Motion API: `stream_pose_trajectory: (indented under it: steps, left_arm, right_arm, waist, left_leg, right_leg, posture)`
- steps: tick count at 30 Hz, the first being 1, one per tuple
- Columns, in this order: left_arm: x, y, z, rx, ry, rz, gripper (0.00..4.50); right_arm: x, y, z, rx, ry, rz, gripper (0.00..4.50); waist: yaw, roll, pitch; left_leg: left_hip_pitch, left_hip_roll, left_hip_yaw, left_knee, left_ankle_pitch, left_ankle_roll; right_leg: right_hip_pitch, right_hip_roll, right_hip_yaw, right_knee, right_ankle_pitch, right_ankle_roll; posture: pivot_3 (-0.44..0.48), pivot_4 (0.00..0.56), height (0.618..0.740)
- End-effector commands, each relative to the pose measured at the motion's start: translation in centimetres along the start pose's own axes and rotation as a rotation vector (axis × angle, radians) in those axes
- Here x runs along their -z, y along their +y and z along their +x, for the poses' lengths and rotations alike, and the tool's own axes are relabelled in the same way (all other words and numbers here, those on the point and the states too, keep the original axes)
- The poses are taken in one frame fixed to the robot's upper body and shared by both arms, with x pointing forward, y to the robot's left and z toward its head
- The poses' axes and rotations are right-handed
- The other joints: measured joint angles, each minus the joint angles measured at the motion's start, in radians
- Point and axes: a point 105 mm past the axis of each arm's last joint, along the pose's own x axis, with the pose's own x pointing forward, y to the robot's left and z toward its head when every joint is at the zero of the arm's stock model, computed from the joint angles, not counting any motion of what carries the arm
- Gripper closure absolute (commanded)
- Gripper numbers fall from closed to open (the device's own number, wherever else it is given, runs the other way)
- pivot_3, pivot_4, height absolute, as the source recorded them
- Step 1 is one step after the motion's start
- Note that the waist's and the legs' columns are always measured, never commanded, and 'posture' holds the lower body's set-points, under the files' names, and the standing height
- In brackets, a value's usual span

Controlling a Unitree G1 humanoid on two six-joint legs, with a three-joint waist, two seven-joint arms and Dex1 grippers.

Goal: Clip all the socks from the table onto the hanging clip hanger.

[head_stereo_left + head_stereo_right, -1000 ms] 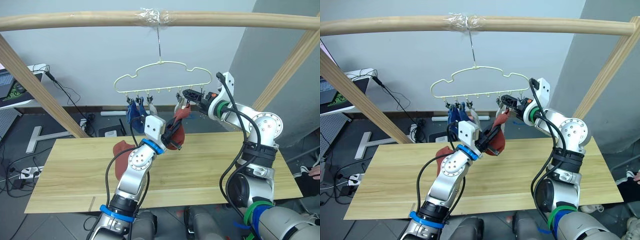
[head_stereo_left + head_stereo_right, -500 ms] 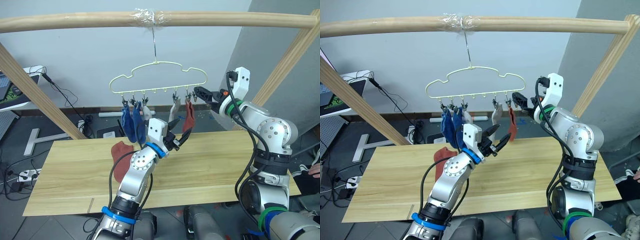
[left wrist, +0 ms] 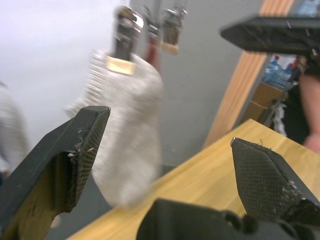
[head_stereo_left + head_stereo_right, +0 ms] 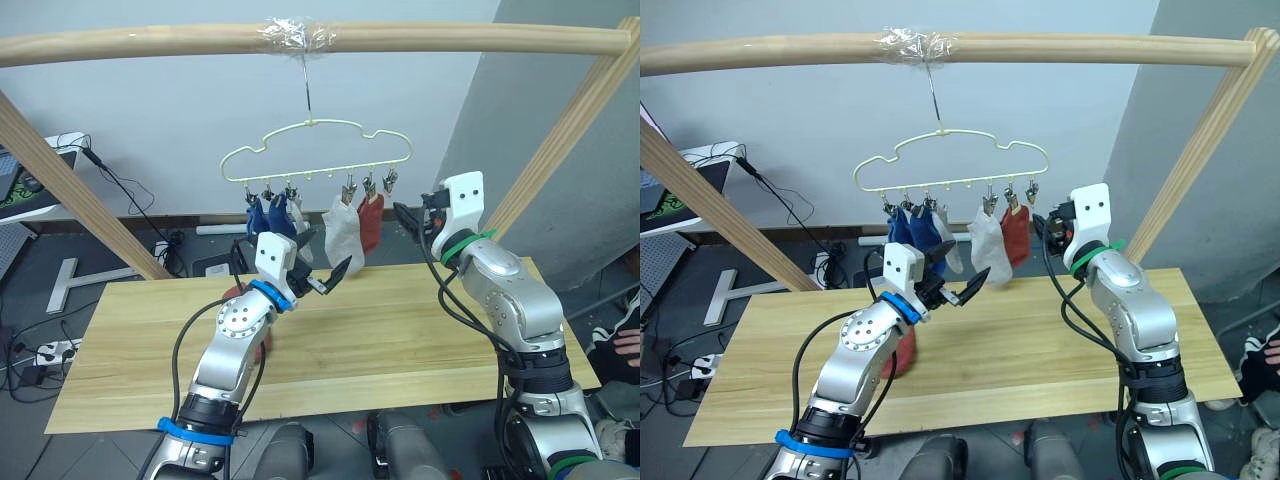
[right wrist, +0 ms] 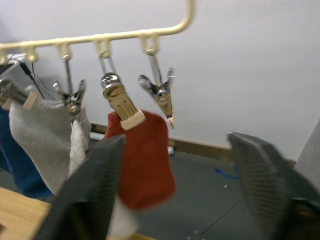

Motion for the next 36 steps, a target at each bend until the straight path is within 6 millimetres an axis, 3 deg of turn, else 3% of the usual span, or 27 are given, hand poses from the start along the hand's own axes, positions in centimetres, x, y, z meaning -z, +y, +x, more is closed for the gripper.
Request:
stream_pose_trajectory:
  steps: [1, 12, 36]
  left_arm:
    - [-2.1, 0.7, -0.6, 0.008, -0.059, 0.032, 0.0]
    - [-3.2, 1.0, -0.3, 0.01, -0.087, 0.044, 0.0]
    - [-3.5, 1.1, -0.3, 0.006, -0.091, 0.049, 0.0]
  right_arm:
    - [-1.7, 0.0, 0.0, 0.035, -0.087, -0.02, 2.34]
    - [-1.5, 0.1, 1.4, 0.093, -0.114, -0.012, 2.34]
    - [-1.0, 0.9, 4.4, 0.121, -0.107, -0.027, 2.34]
  waist:
    - [0.003, 0.0, 0.0]
    - [0.008, 0.0, 0.0]
    - [0.008, 0.0, 0.0]
  left_leg:
    - [0.0, 0.0, 0.0, 0.0, 0.0, 0.0]
    - [0.0, 0.0, 0.0, -0.001, 0.0, 0.0]
    - [0.001, 0.0, 0.001, -0.001, 0.0, 0.0]
  right_leg:
    - [0.0, 0.0, 0.0, 0.0, 0.0, 0.0]
    - [0.0, -0.001, 0.0, 0.0, 0.002, -0.004]
    - [0.0, 0.0, 0.001, 0.001, 0.003, -0.004]
  posture:
    - [-0.014, 0.182, 0.74]
    - [-0.011, 0.179, 0.74]
    - [0.008, 0.181, 0.74]
